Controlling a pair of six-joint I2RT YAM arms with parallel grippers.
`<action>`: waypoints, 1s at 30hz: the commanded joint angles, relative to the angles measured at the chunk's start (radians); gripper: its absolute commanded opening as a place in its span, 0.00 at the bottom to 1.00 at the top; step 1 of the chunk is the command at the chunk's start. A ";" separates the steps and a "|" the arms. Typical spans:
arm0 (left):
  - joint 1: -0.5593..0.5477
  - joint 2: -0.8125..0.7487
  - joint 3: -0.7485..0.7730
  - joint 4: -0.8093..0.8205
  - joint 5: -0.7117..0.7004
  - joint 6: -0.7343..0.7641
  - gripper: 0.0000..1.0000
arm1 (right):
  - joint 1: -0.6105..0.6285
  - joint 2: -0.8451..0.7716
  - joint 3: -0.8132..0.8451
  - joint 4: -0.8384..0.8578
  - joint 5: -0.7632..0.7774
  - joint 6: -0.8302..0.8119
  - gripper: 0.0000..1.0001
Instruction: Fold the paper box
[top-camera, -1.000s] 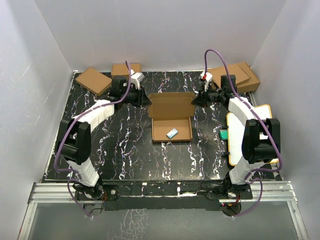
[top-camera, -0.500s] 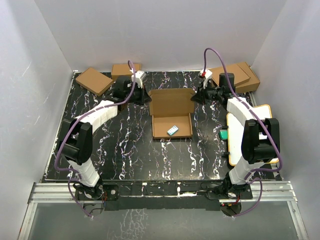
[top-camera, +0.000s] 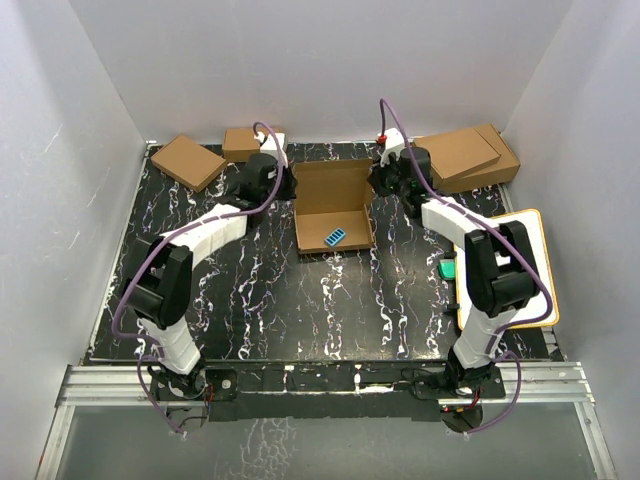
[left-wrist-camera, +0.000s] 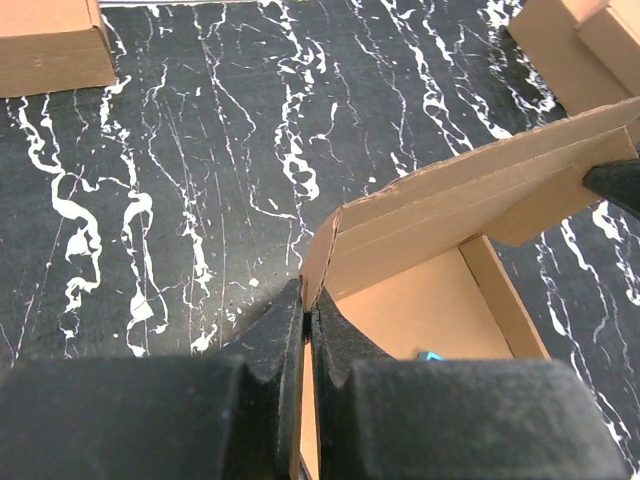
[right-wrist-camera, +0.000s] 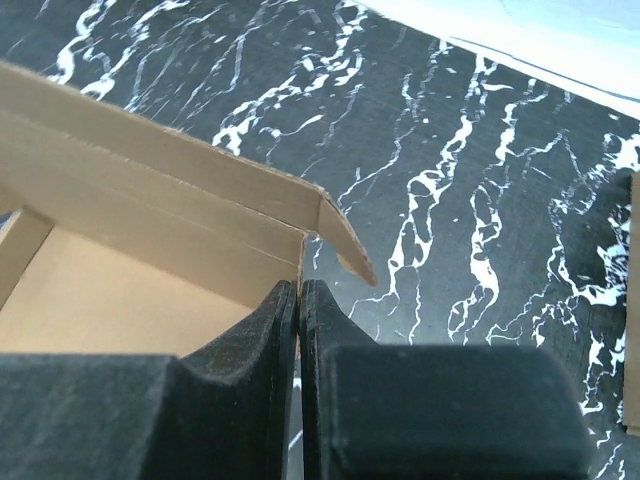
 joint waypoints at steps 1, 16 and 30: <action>-0.066 0.013 0.028 0.068 -0.111 -0.072 0.00 | 0.070 0.020 -0.002 0.170 0.209 0.116 0.08; -0.146 0.009 0.025 -0.013 -0.324 -0.249 0.00 | 0.139 -0.084 -0.141 0.226 0.332 0.202 0.08; -0.221 -0.069 -0.091 0.025 -0.414 -0.281 0.00 | 0.187 -0.199 -0.291 0.223 0.366 0.259 0.08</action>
